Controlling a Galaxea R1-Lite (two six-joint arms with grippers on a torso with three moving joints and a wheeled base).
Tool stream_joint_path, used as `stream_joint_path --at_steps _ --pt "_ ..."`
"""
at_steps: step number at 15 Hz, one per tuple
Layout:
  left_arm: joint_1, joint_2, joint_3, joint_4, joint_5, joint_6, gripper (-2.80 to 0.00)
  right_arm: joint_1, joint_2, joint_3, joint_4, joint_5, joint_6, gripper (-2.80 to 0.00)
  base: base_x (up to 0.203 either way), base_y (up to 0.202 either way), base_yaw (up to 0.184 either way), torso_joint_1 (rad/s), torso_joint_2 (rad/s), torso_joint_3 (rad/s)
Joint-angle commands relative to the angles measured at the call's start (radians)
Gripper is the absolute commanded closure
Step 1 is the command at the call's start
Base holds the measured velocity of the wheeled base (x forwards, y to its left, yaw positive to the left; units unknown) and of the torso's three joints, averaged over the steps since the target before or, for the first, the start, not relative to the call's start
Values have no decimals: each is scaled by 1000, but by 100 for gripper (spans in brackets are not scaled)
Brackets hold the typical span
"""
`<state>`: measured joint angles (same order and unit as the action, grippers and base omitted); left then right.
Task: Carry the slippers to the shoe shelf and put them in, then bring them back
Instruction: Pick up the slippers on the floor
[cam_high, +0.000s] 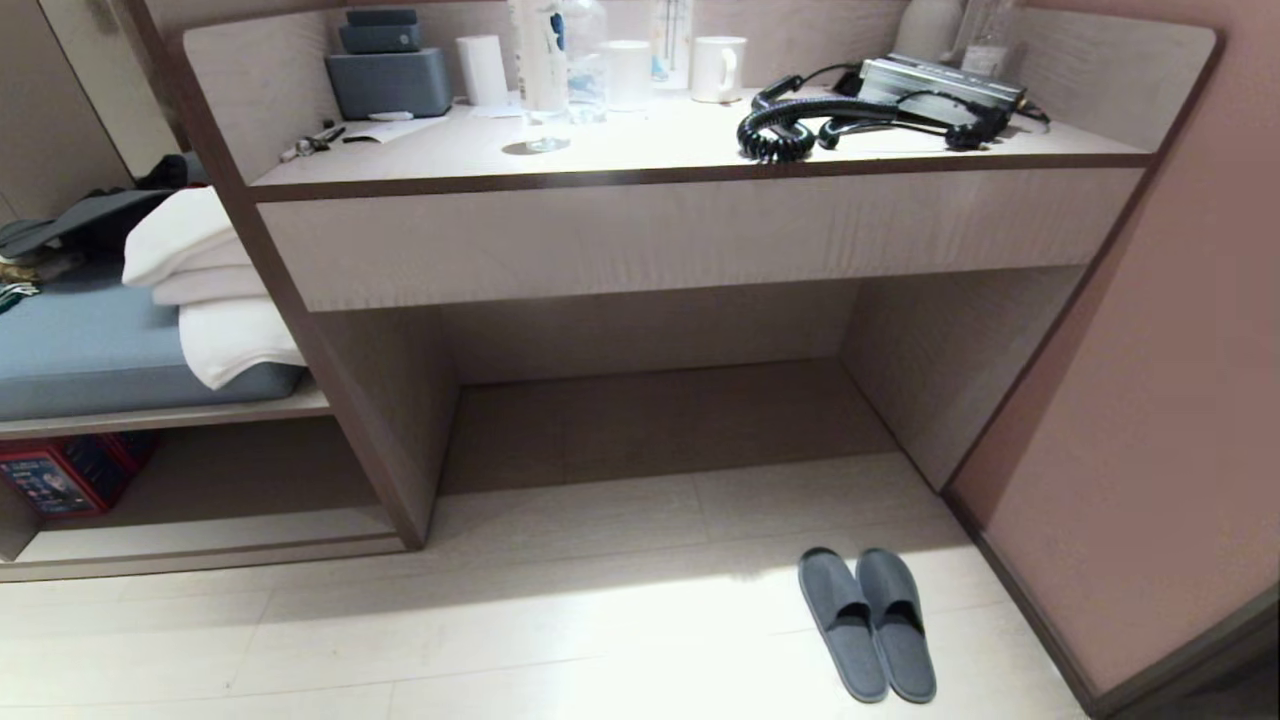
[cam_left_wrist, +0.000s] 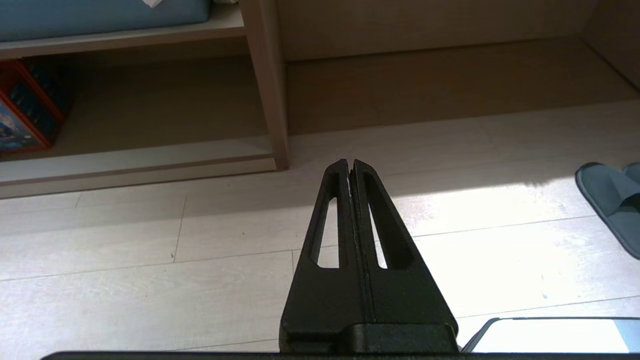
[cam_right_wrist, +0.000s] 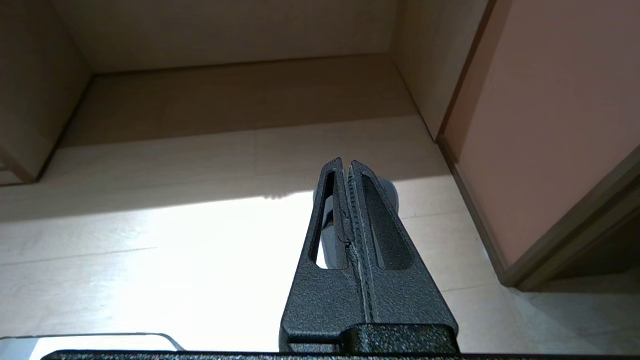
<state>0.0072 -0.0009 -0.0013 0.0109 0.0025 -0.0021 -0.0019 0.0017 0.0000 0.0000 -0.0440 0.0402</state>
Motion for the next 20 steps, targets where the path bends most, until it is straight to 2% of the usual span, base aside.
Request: stream_joint_path --at_steps 1,5,20 --pt "0 1 0 0 1 -1 0 0 1 0 0 0 3 0 0 0 0 1 4 -183" --pt "0 1 0 0 0 -5 0 0 0 0 2 34 -61 0 0 0 0 2 3 -195" --pt "0 1 -3 3 -1 -4 0 0 1 0 2 35 -65 0 0 0 0 3 2 -198"
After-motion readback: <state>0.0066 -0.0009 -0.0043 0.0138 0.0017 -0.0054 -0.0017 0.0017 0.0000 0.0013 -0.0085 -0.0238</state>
